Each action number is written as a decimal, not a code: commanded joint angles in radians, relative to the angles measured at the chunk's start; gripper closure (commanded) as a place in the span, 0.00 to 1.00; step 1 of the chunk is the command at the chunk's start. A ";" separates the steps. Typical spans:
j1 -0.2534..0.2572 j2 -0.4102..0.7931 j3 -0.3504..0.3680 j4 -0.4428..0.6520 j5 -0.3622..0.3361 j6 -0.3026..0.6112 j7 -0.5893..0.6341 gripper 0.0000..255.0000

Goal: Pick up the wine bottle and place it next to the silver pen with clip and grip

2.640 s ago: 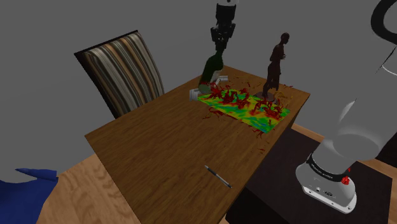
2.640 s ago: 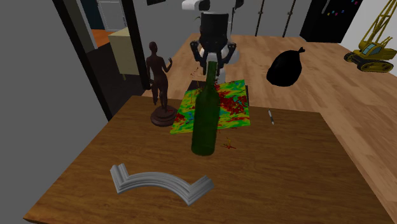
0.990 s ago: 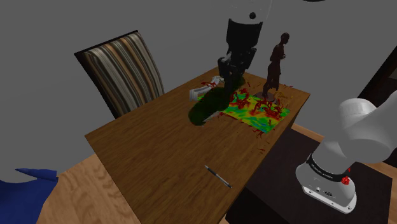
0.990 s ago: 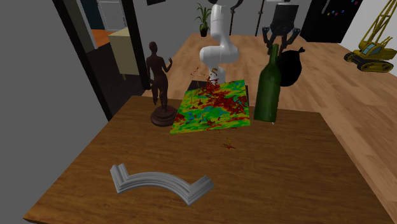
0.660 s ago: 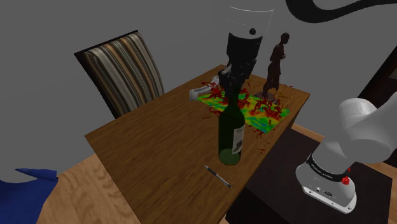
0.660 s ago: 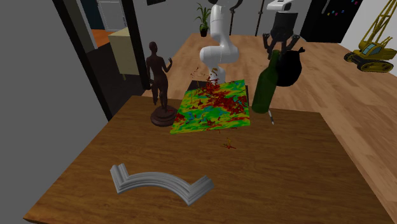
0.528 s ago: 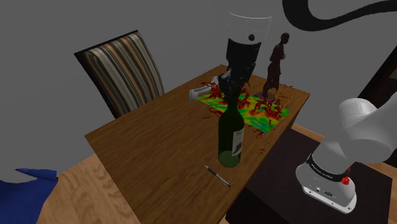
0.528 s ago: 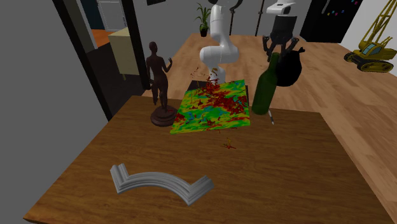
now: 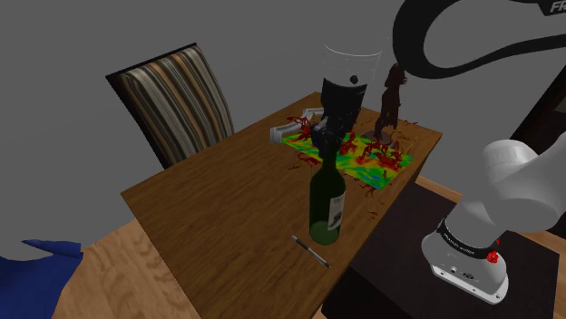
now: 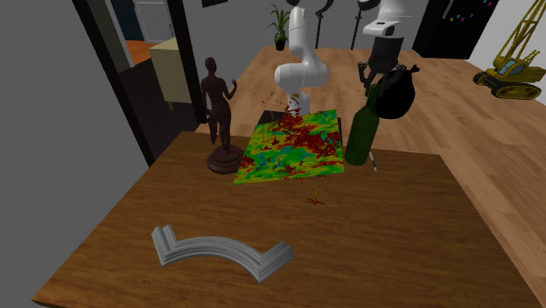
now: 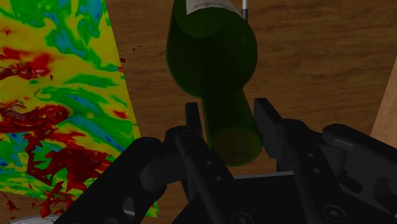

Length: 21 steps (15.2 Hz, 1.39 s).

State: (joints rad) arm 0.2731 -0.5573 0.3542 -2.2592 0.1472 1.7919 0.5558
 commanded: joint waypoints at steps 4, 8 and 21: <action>0.000 -0.001 0.001 -0.004 0.001 0.004 0.000 1.00; 0.000 -0.001 0.000 -0.004 0.001 0.004 0.000 0.00; -0.005 0.006 -0.012 0.128 -0.010 -0.121 0.004 0.00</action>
State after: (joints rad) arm 0.2679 -0.5511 0.3425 -2.1321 0.1375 1.6720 0.5598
